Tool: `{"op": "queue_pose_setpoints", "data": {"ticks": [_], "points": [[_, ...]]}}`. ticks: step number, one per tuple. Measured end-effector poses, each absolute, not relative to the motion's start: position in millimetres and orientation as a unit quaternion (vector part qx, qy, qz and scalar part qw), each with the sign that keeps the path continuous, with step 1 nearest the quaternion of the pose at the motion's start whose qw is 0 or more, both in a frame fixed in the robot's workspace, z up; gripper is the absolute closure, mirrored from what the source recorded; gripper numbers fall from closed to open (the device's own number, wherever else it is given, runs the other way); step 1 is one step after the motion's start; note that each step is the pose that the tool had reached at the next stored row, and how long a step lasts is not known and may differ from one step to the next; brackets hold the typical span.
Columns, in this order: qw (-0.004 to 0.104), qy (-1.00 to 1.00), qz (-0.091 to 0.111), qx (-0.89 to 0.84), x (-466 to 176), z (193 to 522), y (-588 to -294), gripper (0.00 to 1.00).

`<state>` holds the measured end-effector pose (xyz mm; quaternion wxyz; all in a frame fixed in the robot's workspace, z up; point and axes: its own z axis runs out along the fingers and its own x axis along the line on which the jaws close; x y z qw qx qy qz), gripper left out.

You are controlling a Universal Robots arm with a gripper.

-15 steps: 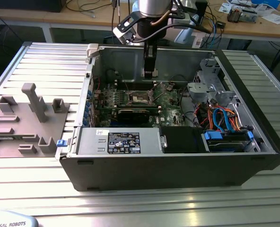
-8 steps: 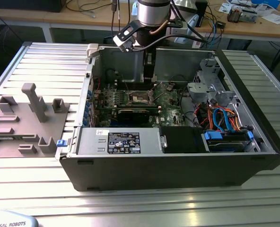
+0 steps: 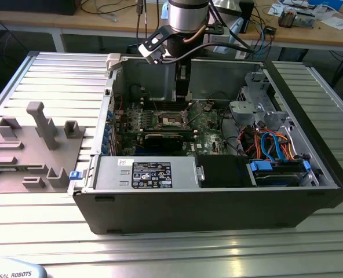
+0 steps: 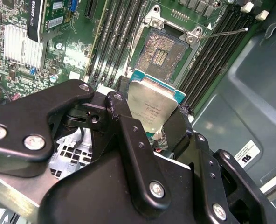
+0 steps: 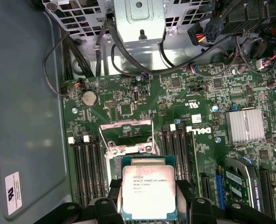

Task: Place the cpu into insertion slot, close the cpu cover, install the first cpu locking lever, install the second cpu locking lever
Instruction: 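Place the cpu into insertion slot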

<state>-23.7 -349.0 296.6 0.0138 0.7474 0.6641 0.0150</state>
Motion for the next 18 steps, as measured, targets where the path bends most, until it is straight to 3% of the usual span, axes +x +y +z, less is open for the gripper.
{"op": "queue_pose_setpoints", "data": {"ticks": [18], "points": [[0.014,0.664,0.015,0.747,-24.0,286.8,-350.8,0.46]]}}
